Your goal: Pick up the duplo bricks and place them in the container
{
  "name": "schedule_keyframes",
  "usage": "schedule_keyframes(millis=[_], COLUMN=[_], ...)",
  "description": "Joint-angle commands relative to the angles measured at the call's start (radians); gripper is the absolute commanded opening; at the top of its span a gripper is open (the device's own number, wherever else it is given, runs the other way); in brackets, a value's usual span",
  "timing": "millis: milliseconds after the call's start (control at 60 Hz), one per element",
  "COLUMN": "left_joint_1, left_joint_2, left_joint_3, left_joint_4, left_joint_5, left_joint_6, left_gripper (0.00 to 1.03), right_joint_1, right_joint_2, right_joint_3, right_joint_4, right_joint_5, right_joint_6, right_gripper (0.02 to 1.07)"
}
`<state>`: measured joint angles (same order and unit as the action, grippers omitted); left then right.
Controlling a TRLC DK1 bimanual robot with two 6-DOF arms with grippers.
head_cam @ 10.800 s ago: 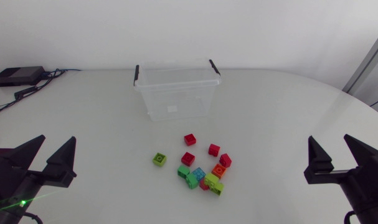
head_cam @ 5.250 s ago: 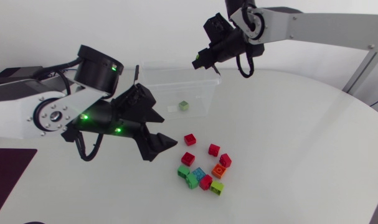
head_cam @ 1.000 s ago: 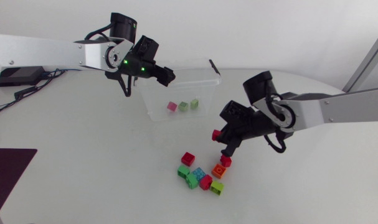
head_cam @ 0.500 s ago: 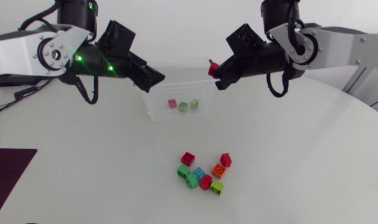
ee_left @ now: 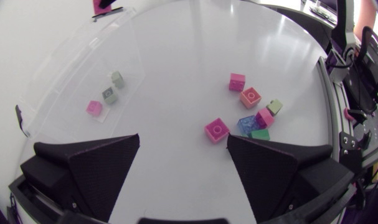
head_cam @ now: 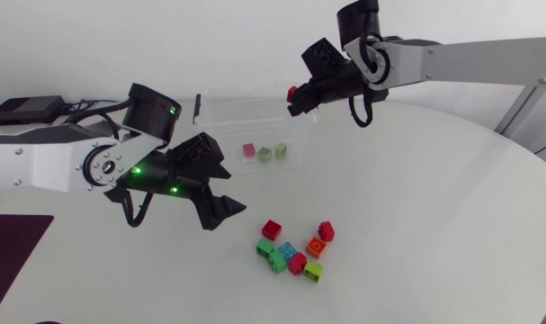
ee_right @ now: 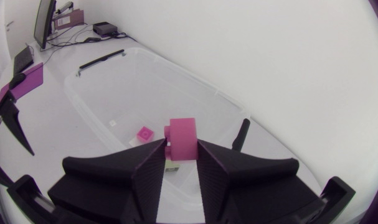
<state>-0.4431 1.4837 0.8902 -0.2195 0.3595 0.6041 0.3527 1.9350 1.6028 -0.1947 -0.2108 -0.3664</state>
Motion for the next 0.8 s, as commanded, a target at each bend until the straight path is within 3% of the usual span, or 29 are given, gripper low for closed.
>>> schedule_keyframes(millis=[0, 33, 67, 100, 133, 150, 183, 300, 483, 783], left_joint_1=[-0.025, -0.032, -0.042, -0.046, -0.049, -0.051, -0.055, -0.072, -0.109, -0.180], left_joint_2=[-0.016, -0.008, 0.004, 0.020, 0.036, 0.044, 0.055, 0.092, 0.136, 0.256], left_joint_3=[-0.040, -0.050, -0.057, -0.063, -0.066, -0.068, -0.069, -0.077, -0.056, 0.050], left_joint_4=[-0.006, -0.006, -0.004, -0.004, -0.001, -0.001, 0.002, 0.025, 0.031, -0.044], left_joint_5=[0.006, 0.006, 0.002, -0.001, -0.002, -0.002, -0.002, -0.004, -0.019, -0.082], left_joint_6=[0.045, 0.060, 0.080, 0.100, 0.118, 0.129, 0.149, 0.198, 0.264, 0.345], left_gripper=[0.98, 0.98, 0.98, 0.98, 0.98, 0.98, 0.98, 0.98, 0.96, 0.96], right_joint_1=[0.012, 0.012, 0.012, 0.012, 0.009, 0.008, 0.005, -0.003, -0.043, -0.207], right_joint_2=[0.068, 0.087, 0.107, 0.119, 0.122, 0.117, 0.094, -0.051, -0.406, -0.751], right_joint_3=[0.063, 0.078, 0.094, 0.108, 0.114, 0.111, 0.094, -0.032, -0.388, -0.850], right_joint_4=[0.014, 0.014, 0.012, 0.012, 0.008, 0.008, 0.008, 0.063, 0.135, 0.124], right_joint_5=[0.013, 0.017, 0.027, 0.034, 0.034, 0.034, 0.034, 0.021, -0.036, -0.210], right_joint_6=[0.015, 0.015, 0.017, 0.015, 0.017, 0.018, 0.020, 0.017, 0.017, -0.057], right_gripper=[0.33, 0.33, 0.40, 0.60, 0.88, 0.96, 1.02, 1.02, 1.02, 1.02])
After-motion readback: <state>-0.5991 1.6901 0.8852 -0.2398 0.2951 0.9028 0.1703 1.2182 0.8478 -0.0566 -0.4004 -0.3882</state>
